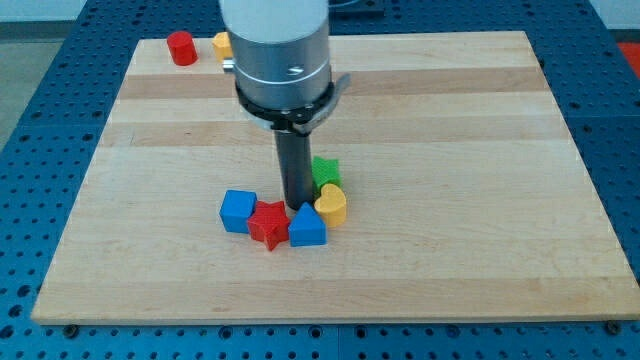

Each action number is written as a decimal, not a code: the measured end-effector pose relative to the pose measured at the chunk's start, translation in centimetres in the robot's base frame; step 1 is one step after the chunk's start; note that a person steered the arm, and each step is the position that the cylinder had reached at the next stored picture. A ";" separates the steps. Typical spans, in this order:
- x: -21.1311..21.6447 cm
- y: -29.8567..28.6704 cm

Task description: Push the green star to the right of the green circle

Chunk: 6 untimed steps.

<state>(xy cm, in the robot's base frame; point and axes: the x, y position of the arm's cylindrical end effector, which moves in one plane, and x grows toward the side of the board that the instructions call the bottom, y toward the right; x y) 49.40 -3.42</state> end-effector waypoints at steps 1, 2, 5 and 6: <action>0.0 2.0; -0.2 2.9; -3.4 4.6; -5.1 4.6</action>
<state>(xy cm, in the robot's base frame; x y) 44.33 1.15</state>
